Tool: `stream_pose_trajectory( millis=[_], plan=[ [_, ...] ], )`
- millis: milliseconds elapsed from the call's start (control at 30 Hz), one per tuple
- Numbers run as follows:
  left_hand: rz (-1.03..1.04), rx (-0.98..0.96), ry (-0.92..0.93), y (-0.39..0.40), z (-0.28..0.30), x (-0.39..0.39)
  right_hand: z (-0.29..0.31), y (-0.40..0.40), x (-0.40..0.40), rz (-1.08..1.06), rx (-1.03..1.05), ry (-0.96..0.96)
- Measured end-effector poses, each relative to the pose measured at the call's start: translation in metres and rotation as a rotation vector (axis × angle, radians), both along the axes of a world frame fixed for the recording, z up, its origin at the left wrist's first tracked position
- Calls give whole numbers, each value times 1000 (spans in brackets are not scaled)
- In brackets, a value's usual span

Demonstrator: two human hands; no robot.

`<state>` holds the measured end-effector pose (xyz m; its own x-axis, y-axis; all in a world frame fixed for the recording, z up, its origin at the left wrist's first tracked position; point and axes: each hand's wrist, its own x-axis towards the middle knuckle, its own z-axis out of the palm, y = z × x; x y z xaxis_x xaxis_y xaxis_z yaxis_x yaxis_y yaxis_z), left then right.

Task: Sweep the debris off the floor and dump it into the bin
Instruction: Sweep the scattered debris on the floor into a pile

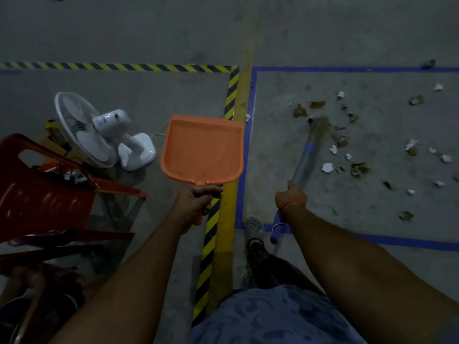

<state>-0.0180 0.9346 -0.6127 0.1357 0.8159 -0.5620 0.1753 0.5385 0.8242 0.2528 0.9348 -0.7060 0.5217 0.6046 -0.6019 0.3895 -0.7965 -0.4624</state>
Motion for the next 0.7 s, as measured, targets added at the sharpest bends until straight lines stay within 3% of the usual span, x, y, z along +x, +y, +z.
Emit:
stream_pose_trajectory(
  millis=[367, 700],
  plan=[
    [22, 20, -80, -15, -1, -30, 3, -1, -51, 357, 30, 63],
    [49, -5, -59, 38, -1, -60, 0, 84, -100, 543, -70, 102]
  ],
)
